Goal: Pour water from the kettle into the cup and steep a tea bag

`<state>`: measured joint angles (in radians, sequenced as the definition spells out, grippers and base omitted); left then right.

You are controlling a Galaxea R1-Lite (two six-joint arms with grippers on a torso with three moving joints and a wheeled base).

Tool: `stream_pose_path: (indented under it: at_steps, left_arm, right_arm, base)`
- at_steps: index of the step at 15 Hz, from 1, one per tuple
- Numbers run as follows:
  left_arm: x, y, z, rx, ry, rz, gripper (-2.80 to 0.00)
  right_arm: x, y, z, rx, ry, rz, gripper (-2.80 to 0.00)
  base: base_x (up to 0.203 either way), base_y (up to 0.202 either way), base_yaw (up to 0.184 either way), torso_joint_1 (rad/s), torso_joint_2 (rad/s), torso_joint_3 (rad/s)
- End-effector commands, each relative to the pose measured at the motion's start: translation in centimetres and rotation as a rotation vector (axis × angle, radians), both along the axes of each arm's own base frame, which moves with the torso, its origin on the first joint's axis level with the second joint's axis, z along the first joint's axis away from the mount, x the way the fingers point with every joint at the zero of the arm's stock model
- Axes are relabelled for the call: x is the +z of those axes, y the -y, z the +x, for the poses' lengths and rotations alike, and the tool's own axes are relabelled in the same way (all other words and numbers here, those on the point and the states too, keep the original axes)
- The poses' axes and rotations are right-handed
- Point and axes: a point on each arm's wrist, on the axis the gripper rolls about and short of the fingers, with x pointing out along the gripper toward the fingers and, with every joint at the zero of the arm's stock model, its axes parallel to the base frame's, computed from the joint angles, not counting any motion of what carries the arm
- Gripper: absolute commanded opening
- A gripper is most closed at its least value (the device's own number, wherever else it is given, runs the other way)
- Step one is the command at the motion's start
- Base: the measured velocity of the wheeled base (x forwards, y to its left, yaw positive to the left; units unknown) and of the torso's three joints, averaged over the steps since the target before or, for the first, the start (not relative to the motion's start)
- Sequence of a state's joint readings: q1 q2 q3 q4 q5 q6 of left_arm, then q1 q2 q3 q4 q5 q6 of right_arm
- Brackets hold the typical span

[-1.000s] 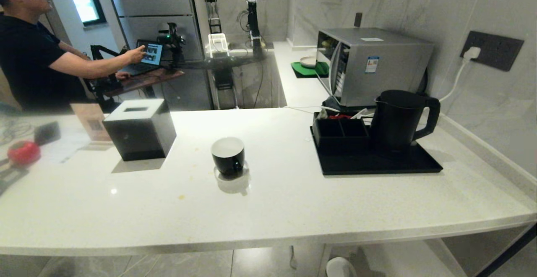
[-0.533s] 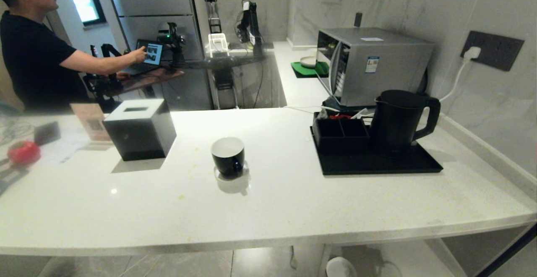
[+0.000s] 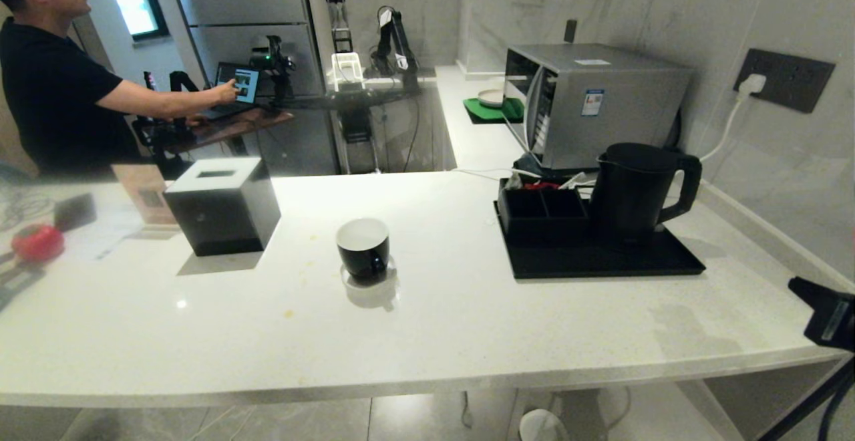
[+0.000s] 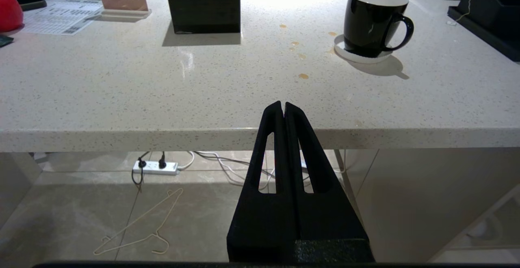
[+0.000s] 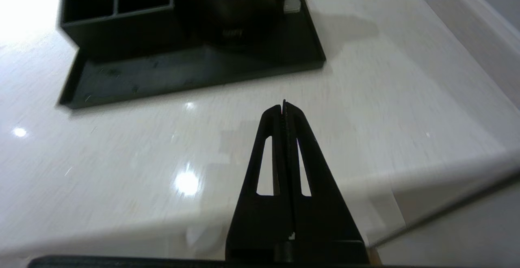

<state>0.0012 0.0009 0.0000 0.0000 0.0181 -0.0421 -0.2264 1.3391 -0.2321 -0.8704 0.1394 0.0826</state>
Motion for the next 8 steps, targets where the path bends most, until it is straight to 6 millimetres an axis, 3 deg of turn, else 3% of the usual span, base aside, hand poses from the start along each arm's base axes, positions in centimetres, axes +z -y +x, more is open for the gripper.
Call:
stream_pose_path:
  at_steps: [1, 7, 8]
  left_arm:
    - [0.0, 0.0, 0.0, 0.001, -0.001, -0.001, -2.8]
    - [0.0, 0.0, 0.0, 0.001, -0.001, -0.001, -2.8]
    - [0.0, 0.0, 0.0, 0.001, -0.001, -0.001, -2.8]
  right_arm:
    - [-2.7, 0.7, 3.8, 0.011, -0.072, 0.016, -2.8]
    - [-3.1, 1.7, 15.2, 0.051, 0.106, -0.052, -2.8]
    - [-3.3, 1.9, 16.7, 0.045, 0.124, -0.068, 0.0]
  base:
    - [0.0, 0.0, 0.0, 0.0, 0.0, 0.0]
    - [0.0, 0.0, 0.0, 0.0, 0.0, 0.0]
    - [0.0, 0.0, 0.0, 0.0, 0.0, 0.0]
